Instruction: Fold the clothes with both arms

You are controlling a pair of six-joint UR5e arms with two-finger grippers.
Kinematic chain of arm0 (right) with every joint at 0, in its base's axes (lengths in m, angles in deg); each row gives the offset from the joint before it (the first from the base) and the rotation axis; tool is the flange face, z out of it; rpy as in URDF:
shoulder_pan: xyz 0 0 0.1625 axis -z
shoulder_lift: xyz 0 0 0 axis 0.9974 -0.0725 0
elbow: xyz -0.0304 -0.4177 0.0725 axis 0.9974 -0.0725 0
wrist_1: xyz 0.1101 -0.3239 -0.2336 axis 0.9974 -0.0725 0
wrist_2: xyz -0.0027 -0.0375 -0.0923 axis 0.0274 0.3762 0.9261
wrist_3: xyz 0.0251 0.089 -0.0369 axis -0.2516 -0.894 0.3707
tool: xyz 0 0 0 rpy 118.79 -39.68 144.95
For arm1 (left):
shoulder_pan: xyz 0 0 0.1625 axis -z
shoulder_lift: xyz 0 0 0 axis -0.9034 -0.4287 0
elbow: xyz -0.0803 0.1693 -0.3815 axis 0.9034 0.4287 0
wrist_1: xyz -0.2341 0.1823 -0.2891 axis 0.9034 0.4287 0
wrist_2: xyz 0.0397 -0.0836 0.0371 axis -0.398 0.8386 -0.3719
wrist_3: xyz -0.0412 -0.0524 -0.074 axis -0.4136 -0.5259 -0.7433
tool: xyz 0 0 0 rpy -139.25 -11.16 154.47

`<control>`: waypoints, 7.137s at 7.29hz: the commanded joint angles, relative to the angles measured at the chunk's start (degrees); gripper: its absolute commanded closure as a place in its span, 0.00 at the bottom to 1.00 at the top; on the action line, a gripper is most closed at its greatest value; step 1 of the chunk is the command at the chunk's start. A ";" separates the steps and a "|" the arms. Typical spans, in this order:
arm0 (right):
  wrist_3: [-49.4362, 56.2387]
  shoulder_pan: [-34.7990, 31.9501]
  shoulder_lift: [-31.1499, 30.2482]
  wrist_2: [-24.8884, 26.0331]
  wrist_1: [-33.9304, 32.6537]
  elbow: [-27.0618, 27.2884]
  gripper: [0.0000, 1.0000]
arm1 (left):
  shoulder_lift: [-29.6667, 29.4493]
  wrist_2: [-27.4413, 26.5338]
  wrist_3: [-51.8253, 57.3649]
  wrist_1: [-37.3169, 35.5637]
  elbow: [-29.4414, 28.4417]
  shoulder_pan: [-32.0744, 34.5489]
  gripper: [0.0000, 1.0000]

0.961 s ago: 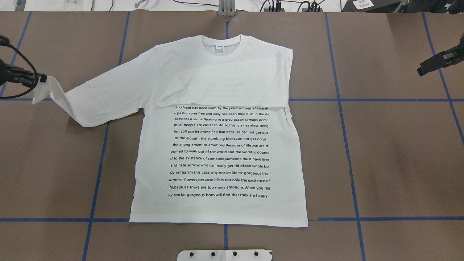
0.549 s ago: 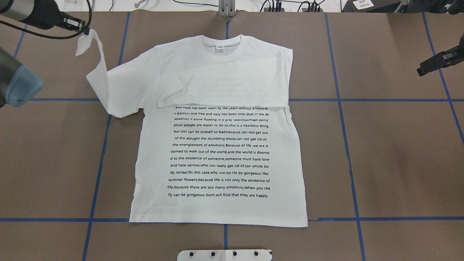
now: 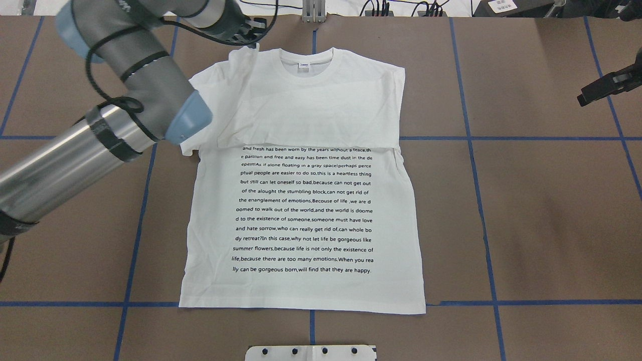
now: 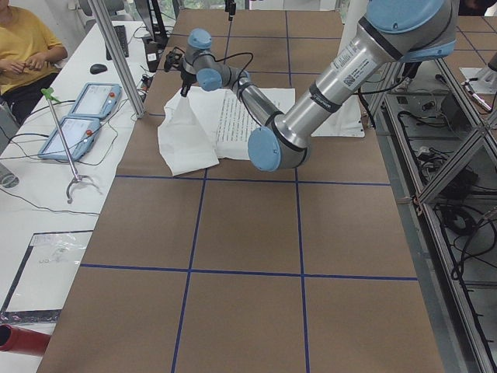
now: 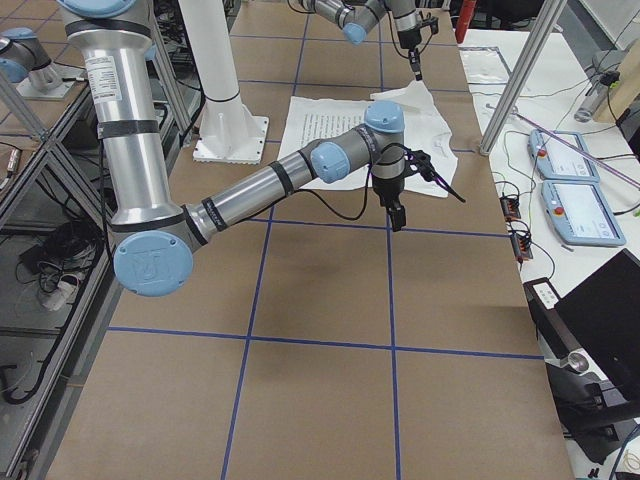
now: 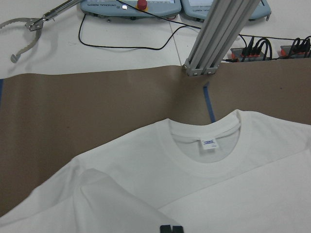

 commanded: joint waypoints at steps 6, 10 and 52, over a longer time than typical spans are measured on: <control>-1.09 0.01 -0.07 0.05 0.00 -0.12 0.00 | -0.40 -12.23 -5.17 16.57 -2.74 -20.07 0.00; -24.67 14.73 13.43 7.82 -0.79 -2.65 0.00 | 11.62 -3.54 15.95 -9.90 21.21 -8.42 0.00; -70.59 57.45 6.65 39.49 -10.55 21.91 0.00 | 50.92 -6.19 -2.19 1.18 48.16 -18.07 0.00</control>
